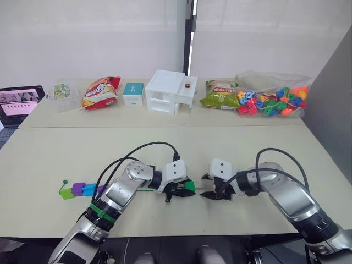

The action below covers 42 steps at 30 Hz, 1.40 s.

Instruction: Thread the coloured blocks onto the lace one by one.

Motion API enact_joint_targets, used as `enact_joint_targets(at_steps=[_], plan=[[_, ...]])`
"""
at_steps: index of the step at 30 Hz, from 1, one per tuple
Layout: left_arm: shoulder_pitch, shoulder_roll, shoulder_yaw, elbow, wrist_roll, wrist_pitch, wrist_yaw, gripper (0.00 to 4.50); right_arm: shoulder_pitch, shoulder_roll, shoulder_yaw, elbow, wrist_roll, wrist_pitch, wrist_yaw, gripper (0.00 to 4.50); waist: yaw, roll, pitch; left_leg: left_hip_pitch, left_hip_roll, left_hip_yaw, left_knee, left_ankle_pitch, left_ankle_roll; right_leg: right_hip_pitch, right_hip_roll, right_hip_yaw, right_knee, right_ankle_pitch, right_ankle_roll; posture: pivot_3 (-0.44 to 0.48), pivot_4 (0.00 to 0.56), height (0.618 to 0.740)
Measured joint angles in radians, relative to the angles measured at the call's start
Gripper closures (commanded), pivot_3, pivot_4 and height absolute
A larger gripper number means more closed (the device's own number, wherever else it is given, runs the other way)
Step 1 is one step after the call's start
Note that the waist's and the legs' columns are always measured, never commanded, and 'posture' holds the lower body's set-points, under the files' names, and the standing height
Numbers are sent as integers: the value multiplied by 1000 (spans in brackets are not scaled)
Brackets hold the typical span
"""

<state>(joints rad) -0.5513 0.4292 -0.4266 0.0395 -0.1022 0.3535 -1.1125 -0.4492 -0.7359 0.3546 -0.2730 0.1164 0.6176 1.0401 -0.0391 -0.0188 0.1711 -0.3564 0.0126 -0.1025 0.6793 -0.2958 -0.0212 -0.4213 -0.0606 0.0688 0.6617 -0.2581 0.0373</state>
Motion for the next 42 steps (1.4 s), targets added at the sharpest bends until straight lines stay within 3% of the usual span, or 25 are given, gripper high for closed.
enact_joint_targets(at_steps=[5, 6, 12, 23, 27, 35, 42], plan=[[0, 9, 5, 0, 0, 0, -1, 3295, 0, 1, 3, 24, -17, -25, 0, 4318, 0, 0, 0, 0, 0, 0, 0, 0, 0, 0, 0, 0, 0, 0, 0, 0, 150, 740], [0, 9, 7, 0, -1, 0, -1, 3295, 0, 1, 3, 25, -18, -26, 1, 4500, 0, 0, 0, 0, 0, 0, 0, 0, 0, 0, 0, 0, 0, 0, 0, 0, 150, 740], [1, 23, 15, -2, -7, 1, -8, 3295, 0, -1, 3, 25, -17, -39, 17, 4500, -1, 0, 0, 0, 0, 0, 0, 0, 0, 0, 0, 0, 0, 0, 0, 0, 150, 740], [125, 244, 156, -121, -71, 46, -53, 3295, 2, -19, -14, 5, -14, -49, 45, 4500, -1, 0, 0, 0, 0, 0, 0, 0, 0, 0, 0, 0, 0, 0, 0, 0, 150, 740], [127, 238, 174, -144, -89, 53, -54, 3295, 1, 10, -15, 0, -11, -43, 39, 4500, 2, 0, 0, 0, 0, 0, 0, 0, 0, 0, 0, 0, 0, 0, 0, 0, 150, 740], [116, 198, 137, -139, -74, 41, -45, 3295, -52, 94, 27, -20, -23, -4, -6, 2021, -7, 0, 0, 1, 1, 0, -1, 0, 0, -1, 1, 0, 1, 0, 0, 0, 150, 740], [119, 200, 130, -125, -58, 27, -47, 3295, -89, 219, 117, 55, -72, -6, -71, 2021, -4, 0, 0, 1, 1, 0, -1, 0, 0, -1, 0, 0, 1, 0, 0, 0, 150, 740]])
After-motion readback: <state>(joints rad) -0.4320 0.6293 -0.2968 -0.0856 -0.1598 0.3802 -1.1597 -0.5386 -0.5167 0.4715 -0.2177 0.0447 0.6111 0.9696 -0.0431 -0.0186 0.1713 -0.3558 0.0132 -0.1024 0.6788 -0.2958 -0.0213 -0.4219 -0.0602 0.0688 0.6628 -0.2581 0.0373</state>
